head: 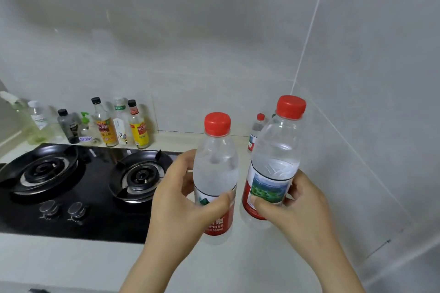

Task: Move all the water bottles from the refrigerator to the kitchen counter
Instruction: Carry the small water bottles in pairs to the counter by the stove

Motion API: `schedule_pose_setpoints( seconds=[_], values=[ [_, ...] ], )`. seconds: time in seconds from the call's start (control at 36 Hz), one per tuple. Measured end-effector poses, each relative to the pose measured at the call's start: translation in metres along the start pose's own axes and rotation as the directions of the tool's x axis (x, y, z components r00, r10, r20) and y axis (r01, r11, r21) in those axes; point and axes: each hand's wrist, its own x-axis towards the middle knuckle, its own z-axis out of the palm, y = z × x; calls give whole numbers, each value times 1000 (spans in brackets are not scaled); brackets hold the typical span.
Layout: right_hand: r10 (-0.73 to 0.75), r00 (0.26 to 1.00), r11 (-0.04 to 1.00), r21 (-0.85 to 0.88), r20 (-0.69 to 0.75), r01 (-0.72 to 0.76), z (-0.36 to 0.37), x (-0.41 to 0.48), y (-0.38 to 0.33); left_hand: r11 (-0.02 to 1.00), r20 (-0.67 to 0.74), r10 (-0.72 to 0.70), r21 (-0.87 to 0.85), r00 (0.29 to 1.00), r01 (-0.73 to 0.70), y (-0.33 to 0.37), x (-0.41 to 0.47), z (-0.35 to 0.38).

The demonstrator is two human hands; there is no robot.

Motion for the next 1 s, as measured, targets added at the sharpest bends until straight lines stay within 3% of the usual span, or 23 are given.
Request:
schedule_pose_setpoints(
  seconds=[0.36, 0.67, 1.0],
  values=[
    [91, 995, 996, 14, -31, -91, 23, 62, 15, 999, 71, -26, -26, 997, 28, -38, 72, 12],
    [86, 992, 996, -30, -88, -89, 62, 117, 15, 998, 126, -24, -61, 992, 32, -76, 143, -1],
    [115, 993, 993, -25, -42, -116, 74, 165, 33, 990, 141, -115, -62, 983, 124, -108, 186, 14]
  ],
)
